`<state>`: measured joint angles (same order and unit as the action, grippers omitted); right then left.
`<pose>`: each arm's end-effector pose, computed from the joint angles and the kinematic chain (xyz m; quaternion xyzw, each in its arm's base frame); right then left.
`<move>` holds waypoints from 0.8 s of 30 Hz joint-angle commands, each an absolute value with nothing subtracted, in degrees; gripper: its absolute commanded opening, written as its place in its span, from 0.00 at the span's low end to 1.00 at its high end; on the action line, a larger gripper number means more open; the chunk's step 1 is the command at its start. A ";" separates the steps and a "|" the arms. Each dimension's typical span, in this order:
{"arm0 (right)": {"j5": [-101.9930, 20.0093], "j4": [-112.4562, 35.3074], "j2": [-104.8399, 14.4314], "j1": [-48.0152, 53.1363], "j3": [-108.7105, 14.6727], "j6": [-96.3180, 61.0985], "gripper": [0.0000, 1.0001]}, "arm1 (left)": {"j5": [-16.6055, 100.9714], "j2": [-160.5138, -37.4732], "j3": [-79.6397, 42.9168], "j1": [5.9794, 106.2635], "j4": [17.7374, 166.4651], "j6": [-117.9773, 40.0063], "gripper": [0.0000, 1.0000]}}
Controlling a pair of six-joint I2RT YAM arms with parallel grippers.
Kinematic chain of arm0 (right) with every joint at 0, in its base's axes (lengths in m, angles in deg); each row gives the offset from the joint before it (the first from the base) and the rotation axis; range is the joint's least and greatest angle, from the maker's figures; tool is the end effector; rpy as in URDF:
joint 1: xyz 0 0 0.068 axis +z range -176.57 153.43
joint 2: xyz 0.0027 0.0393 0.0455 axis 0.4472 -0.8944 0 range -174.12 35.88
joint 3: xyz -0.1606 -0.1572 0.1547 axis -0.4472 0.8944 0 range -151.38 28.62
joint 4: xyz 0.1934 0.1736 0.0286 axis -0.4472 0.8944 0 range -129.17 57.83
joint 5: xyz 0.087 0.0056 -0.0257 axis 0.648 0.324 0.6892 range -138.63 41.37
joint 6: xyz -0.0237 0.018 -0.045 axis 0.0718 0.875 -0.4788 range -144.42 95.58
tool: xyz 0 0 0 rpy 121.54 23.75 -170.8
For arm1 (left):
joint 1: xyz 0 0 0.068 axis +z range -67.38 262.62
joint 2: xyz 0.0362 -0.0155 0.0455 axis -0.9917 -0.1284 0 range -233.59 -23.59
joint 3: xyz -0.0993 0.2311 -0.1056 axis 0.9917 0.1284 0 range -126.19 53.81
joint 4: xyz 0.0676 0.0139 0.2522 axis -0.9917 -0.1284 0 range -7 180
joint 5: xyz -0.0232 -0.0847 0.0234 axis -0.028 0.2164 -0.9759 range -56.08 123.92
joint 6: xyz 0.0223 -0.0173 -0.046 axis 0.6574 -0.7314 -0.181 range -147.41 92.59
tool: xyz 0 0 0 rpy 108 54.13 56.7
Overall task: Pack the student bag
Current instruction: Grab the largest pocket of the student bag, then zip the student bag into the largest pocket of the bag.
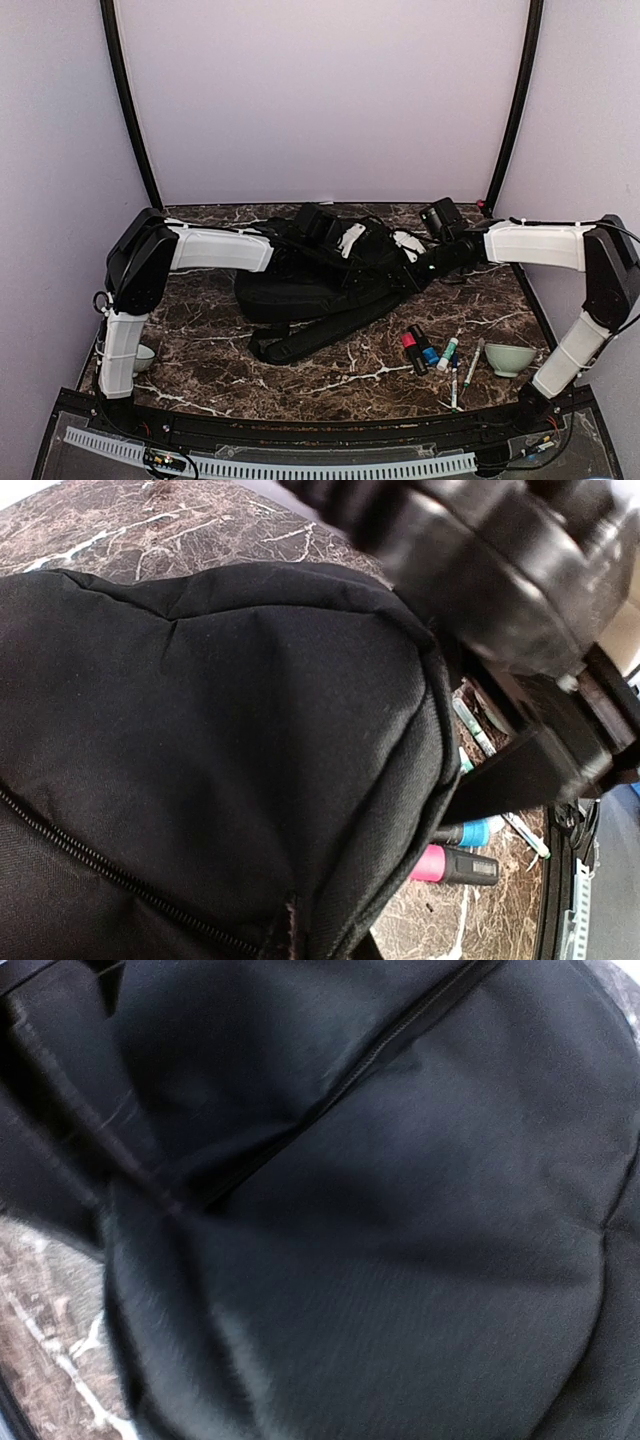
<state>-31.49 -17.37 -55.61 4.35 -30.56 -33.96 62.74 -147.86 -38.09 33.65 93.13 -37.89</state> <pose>0.2771 0.1782 0.2097 -0.3684 0.8668 0.1958 0.2731 0.3150 -0.3881 0.1997 0.3942 0.7474 -0.4293 0.3189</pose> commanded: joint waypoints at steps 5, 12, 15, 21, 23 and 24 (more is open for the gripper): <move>-40.34 -26.37 -57.51 4.81 -31.18 -32.23 0.14 | 68.22 -146.52 -40.07 33.05 97.31 -40.11 0.00; -39.05 -25.99 -56.41 4.79 -29.99 -34.30 0.00 | 67.49 -146.47 -40.14 33.14 95.94 -39.13 0.00; -38.44 -22.71 -53.69 4.56 -29.47 -36.43 0.00 | 66.71 -146.31 -40.07 33.44 92.77 -37.15 0.00; -39.09 -16.29 -49.59 1.34 -27.38 -41.33 0.00 | 62.60 -143.87 -37.11 34.06 84.16 -29.28 0.00; -39.21 -15.60 -48.94 -0.31 -26.14 -42.61 0.00 | 61.36 -142.49 -35.20 34.25 82.55 -27.10 0.00; -39.29 -15.39 -48.86 -1.04 -25.64 -43.10 0.00 | 60.65 -141.78 -34.20 34.40 81.78 -26.19 0.00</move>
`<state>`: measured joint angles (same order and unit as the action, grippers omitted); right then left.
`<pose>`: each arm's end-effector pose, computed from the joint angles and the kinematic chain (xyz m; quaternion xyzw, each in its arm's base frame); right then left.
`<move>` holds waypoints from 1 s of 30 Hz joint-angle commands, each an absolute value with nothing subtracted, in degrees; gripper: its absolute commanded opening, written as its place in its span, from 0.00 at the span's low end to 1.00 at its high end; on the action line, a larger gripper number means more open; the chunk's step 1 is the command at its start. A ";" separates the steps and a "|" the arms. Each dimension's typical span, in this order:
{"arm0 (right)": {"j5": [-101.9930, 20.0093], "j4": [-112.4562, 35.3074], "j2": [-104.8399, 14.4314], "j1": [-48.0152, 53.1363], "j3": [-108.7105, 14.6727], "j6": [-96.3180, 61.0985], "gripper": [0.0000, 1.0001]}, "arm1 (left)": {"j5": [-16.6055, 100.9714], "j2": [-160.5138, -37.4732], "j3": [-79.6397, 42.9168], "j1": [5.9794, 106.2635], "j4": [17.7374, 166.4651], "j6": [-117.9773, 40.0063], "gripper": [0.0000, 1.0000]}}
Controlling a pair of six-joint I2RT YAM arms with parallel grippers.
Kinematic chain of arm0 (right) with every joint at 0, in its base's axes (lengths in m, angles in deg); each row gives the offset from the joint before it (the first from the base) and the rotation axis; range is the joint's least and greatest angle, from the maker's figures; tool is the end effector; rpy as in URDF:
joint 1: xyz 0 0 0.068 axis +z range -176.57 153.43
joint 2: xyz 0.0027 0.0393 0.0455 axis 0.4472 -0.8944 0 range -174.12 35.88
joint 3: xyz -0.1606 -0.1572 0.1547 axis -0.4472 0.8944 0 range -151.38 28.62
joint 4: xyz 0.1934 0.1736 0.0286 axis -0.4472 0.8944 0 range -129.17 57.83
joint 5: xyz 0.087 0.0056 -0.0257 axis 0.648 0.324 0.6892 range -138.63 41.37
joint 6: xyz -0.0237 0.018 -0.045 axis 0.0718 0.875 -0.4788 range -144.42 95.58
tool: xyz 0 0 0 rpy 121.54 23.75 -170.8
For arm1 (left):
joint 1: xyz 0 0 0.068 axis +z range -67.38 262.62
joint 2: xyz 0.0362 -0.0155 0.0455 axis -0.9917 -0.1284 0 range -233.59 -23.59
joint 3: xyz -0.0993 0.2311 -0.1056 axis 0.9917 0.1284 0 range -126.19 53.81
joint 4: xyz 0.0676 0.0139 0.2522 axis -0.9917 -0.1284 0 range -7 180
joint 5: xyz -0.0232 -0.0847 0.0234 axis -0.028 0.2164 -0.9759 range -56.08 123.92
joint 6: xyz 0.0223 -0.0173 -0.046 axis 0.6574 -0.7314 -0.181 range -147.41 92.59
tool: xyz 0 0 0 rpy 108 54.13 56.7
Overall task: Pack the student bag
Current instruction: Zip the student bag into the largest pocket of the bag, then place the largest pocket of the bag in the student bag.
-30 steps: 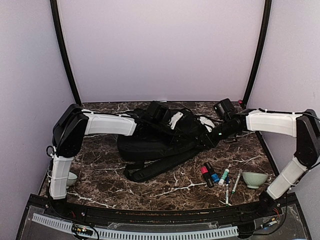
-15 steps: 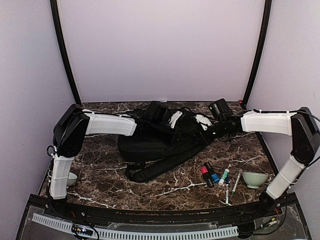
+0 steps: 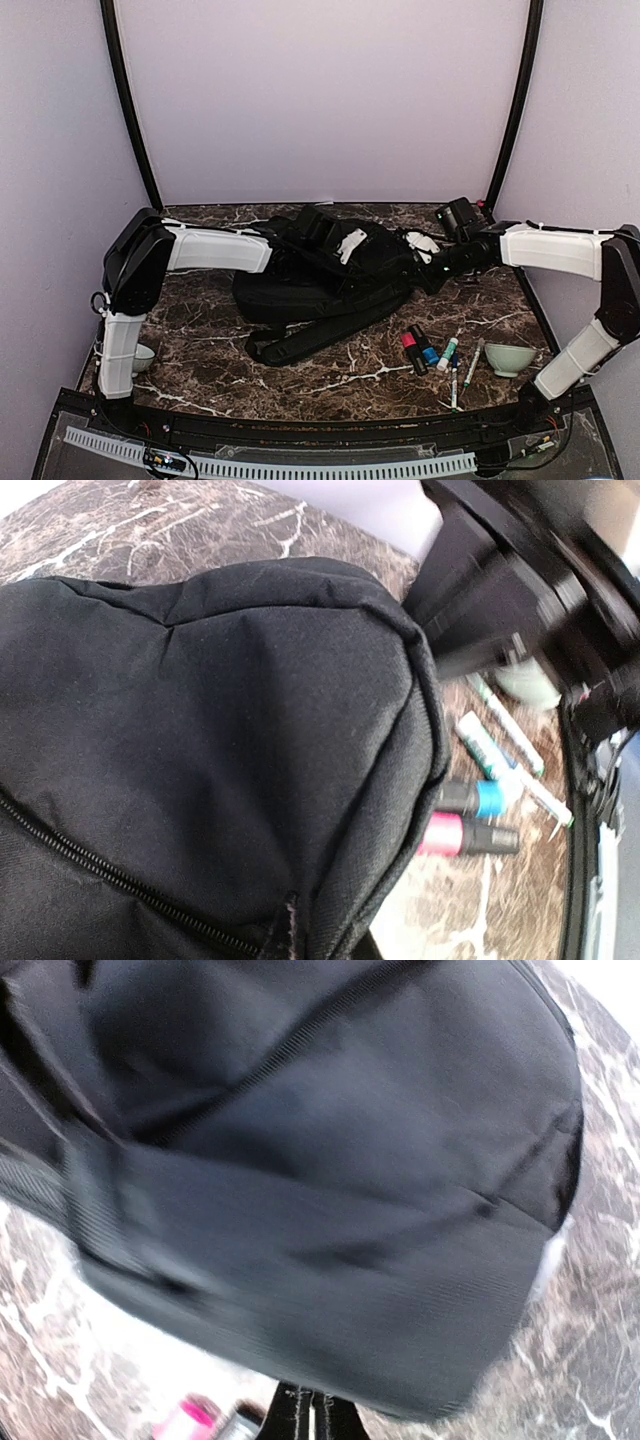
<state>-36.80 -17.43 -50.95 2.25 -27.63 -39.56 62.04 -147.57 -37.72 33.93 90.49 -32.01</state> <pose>0.2710 0.1574 0.2180 -0.3832 0.8605 0.1351 0.3073 0.3148 -0.3836 0.1957 0.4276 0.7420 -0.4009 0.3253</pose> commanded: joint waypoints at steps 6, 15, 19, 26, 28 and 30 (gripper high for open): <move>-38.95 -14.93 -50.90 -4.14 -24.26 -45.52 0.00 | 55.83 -137.20 -27.95 34.81 76.81 -20.25 0.00; -28.22 -13.46 -54.13 -1.32 -26.54 -49.38 0.00 | 37.01 -126.58 -12.50 34.87 71.57 -11.42 0.08; -23.48 -12.91 -54.45 4.07 -27.77 -48.42 0.00 | 34.53 -119.31 -7.20 34.75 75.96 -14.15 0.51; -17.63 -12.97 -55.00 12.53 -31.52 -43.57 0.00 | 41.45 -112.21 -3.72 30.99 90.33 -18.05 0.70; -16.88 -12.32 -55.00 13.41 -32.39 -43.33 0.00 | 41.92 -113.61 -5.32 29.10 91.56 -17.77 0.70; -16.37 -11.72 -56.33 13.63 -32.96 -43.15 0.00 | 41.79 -115.52 -6.86 27.83 93.40 -17.58 0.71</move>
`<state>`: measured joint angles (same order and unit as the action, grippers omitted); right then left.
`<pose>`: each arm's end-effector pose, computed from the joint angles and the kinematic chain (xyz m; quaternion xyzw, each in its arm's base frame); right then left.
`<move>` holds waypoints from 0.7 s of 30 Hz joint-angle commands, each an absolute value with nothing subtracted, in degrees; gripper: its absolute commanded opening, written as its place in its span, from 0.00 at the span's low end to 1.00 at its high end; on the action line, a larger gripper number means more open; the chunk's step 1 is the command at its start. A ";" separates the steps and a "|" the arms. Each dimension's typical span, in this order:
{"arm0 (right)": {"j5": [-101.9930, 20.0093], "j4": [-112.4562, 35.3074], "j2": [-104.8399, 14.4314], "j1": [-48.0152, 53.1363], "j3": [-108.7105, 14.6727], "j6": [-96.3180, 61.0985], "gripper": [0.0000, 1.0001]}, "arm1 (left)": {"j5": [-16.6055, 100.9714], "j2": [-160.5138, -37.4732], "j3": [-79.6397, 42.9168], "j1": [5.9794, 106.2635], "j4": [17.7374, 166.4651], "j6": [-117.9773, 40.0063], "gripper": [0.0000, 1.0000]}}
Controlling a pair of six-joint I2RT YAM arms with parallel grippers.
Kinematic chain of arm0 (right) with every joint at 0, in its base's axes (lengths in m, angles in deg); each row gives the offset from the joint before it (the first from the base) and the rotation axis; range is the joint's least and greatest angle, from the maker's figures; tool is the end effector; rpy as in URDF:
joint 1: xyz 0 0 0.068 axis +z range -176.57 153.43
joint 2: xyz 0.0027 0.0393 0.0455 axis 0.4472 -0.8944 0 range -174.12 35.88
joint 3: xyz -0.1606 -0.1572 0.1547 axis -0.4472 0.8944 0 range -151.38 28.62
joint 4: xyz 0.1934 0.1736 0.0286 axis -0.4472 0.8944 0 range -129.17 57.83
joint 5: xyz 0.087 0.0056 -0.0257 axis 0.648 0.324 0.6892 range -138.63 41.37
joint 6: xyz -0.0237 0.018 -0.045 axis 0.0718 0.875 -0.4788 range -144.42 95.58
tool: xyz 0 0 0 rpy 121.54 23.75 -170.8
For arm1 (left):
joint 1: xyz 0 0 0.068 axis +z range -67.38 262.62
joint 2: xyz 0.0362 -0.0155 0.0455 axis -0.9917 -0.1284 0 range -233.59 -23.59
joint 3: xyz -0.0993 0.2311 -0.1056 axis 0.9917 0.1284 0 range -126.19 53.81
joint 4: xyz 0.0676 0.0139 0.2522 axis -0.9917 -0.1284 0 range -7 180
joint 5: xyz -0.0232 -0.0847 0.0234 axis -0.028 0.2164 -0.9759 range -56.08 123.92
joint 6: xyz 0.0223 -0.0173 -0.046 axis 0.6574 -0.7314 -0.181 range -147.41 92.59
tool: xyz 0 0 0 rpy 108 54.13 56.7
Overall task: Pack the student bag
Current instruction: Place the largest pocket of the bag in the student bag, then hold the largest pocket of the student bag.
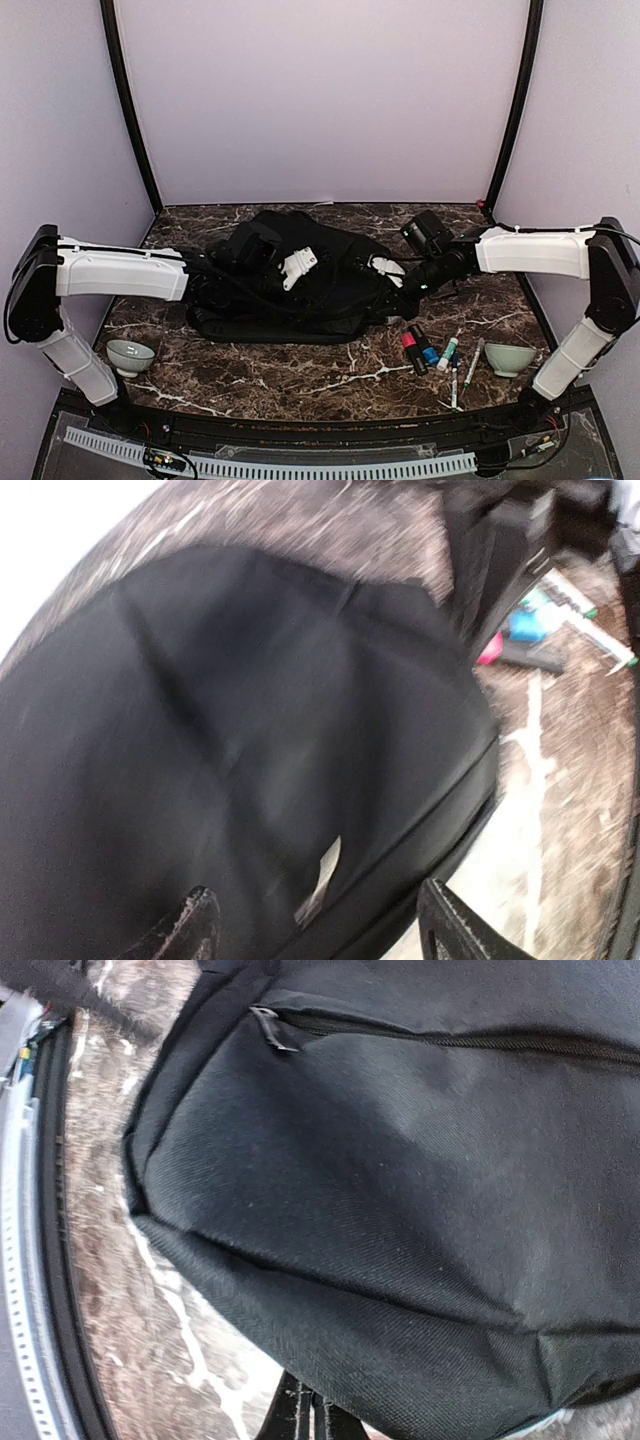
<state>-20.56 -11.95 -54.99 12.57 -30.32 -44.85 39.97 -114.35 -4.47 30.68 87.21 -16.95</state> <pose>0.2358 0.2135 0.2084 -0.5205 0.7796 0.2726 0.2166 0.2139 -0.2793 0.2333 0.4801 0.7461 -0.2064 0.4126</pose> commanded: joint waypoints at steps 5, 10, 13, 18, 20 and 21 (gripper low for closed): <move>-16.19 -11.39 -55.87 13.69 -32.68 -43.02 0.00 | 43.56 -120.92 -11.08 27.07 97.19 -18.26 0.72; -16.70 -11.41 -55.80 13.69 -31.68 -42.95 0.00 | 48.20 -126.41 -15.58 26.99 97.66 -21.15 0.72; -17.18 -11.40 -55.83 13.69 -31.13 -42.97 0.00 | 50.92 -128.92 -16.40 26.83 98.58 -23.63 0.72; -18.26 -11.57 -55.88 13.58 -30.59 -42.59 0.00 | 50.28 -130.66 -16.48 26.46 99.23 -26.17 0.72; -18.48 -11.55 -55.81 13.37 -30.67 -42.38 0.00 | 51.20 -130.86 -15.90 26.38 100.12 -27.12 0.72; -18.52 -11.50 -55.83 13.15 -30.80 -42.36 0.00 | 51.39 -130.95 -15.58 26.17 100.22 -27.22 0.67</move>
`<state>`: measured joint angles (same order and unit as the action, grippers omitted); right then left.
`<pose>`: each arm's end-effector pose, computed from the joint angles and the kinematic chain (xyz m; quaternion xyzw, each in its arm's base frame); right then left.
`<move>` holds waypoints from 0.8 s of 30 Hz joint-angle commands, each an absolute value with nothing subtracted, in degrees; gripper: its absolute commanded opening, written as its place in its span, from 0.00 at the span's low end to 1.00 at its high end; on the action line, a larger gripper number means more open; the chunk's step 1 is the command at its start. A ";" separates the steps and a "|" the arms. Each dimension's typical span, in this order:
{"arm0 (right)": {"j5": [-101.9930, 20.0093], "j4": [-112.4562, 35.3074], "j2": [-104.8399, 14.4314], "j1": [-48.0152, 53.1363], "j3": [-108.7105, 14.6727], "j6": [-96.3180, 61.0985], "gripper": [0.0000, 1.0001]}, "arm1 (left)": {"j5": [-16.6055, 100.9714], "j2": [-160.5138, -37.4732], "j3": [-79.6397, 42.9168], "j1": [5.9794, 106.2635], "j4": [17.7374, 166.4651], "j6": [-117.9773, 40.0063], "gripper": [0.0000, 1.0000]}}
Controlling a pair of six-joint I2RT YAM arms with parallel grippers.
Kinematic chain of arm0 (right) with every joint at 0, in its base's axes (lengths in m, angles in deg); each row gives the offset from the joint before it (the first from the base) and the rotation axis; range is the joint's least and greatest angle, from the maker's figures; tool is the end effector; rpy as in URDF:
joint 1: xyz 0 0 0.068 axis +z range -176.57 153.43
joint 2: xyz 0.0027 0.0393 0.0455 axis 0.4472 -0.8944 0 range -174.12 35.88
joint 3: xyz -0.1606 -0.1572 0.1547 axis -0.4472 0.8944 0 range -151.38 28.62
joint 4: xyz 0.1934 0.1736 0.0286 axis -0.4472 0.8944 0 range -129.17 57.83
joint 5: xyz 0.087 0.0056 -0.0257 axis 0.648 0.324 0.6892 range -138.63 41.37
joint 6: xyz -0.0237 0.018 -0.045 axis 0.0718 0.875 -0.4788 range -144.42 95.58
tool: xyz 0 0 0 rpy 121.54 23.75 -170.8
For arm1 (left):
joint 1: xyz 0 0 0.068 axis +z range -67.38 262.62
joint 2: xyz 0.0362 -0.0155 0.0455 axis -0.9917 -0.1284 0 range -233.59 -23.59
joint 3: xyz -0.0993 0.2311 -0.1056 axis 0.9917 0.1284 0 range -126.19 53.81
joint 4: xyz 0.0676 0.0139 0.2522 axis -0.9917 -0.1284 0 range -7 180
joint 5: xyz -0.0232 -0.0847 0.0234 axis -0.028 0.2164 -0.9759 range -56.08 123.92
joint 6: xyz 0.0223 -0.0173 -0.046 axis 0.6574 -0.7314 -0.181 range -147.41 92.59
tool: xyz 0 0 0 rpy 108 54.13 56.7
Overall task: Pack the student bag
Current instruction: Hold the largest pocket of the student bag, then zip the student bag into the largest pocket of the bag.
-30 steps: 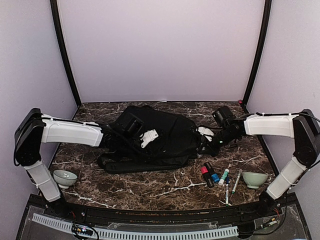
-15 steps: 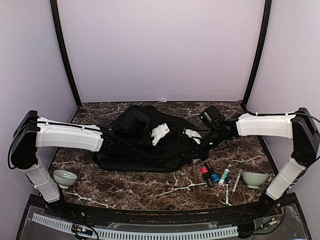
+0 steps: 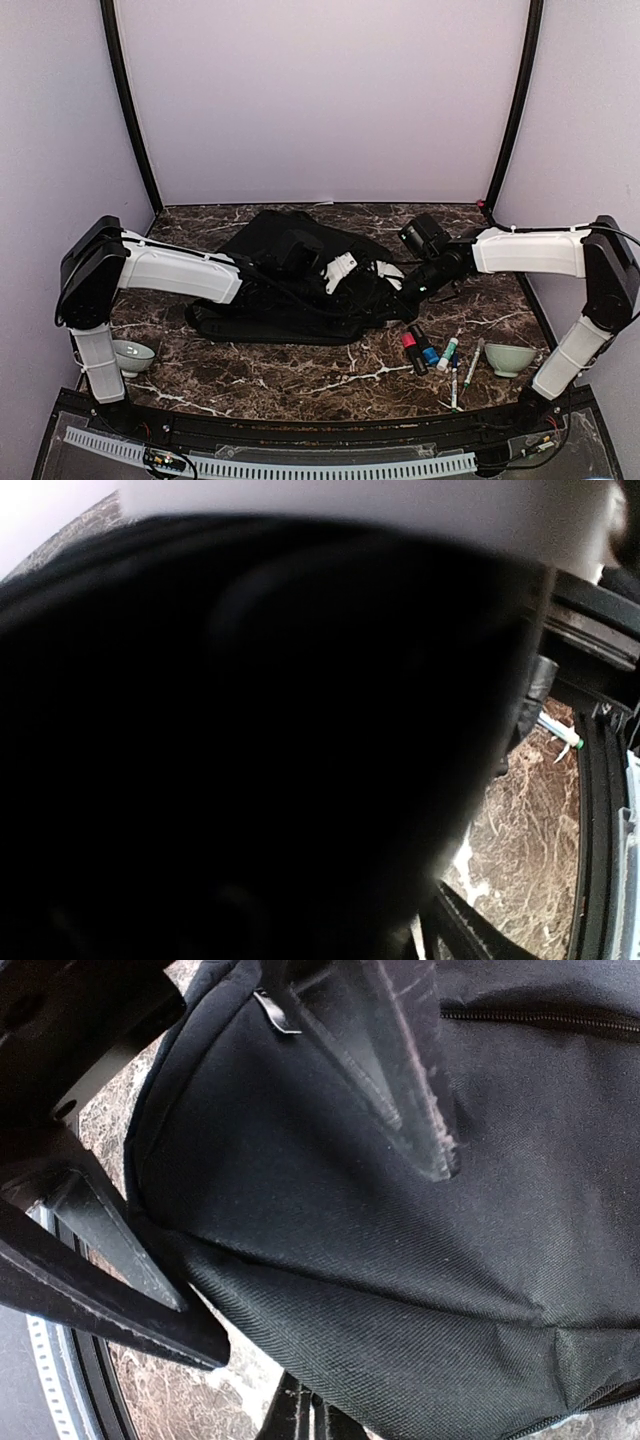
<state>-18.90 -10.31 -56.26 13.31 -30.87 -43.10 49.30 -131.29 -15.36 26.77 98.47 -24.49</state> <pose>0.2331 0.2177 0.2035 -0.5132 0.7863 0.2882 0.1880 0.2297 -0.3554 0.2050 0.4795 0.7153 -0.3244 0.3915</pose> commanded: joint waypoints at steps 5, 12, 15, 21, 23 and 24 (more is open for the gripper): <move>-18.79 -10.82 -56.35 10.80 -30.97 -42.66 0.00 | 49.50 -131.97 -15.81 25.93 97.14 -27.23 0.34; -20.42 -7.43 -58.59 3.82 -30.47 -47.17 0.00 | 49.72 -129.06 -12.40 25.93 95.19 -26.34 0.01; -22.18 -6.35 -59.88 0.40 -30.10 -49.66 0.00 | 49.71 -126.68 -9.98 25.93 94.07 -25.37 0.00; -25.66 -7.39 -64.66 -5.65 -33.26 -51.46 0.00 | 50.74 -121.60 -3.56 25.71 93.17 -25.20 0.00; -26.13 -8.07 -66.45 -7.49 -34.98 -51.73 0.00 | 50.23 -119.88 -1.59 25.59 92.18 -24.92 0.00; -26.18 -8.18 -67.29 -8.25 -36.02 -52.06 0.00 | 49.74 -118.90 -0.48 25.54 91.60 -24.85 0.00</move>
<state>-11.66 -7.36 -63.52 0.04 -32.75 -51.17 48.38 -126.61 -5.87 26.02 101.33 -25.95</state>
